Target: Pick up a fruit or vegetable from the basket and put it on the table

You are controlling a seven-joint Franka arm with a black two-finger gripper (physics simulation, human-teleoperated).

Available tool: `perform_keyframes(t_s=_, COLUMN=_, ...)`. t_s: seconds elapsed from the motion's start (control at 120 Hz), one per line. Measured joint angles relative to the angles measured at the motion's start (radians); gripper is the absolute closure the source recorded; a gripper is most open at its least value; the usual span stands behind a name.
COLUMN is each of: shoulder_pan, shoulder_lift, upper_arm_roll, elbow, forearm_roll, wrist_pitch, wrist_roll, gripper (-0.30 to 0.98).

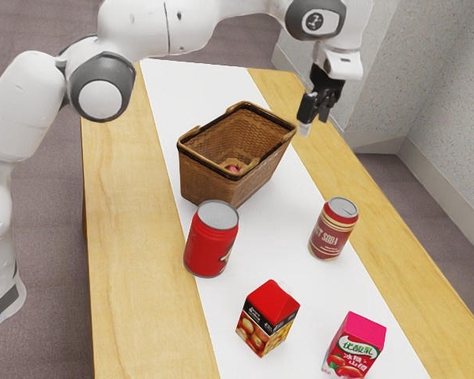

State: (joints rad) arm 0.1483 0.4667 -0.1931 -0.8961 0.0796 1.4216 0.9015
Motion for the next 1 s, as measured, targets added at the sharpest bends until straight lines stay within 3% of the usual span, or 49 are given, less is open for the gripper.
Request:
perform_keyframes(t_s=0.217, shoulder_pan=0.022, shoulder_lift=0.047, upper_arm_roll=0.081, elbow=0.047, forearm_roll=0.064, wrist_pitch=-0.088, wrist_roll=0.121, gripper=0.0)
perform_keyframes(t_s=0.375, shoulder_pan=0.086, shoulder_lift=0.058, upper_arm_roll=0.097, elbow=-0.033, forearm_roll=0.055, wrist_pitch=-0.063, wrist_roll=0.187, gripper=0.0)
perform_keyframes(t_s=0.783, shoulder_pan=0.088, shoulder_lift=0.046, upper_arm_roll=0.073, elbow=0.051, forearm_roll=0.029, wrist_pitch=-0.096, wrist_roll=0.287, gripper=0.0)
perform_keyframes(t_s=1.0, shoulder_pan=0.09, shoulder_lift=0.049, upper_arm_roll=0.111, elbow=0.045, forearm_roll=0.031, wrist_pitch=-0.099, wrist_roll=0.314, gripper=0.0)
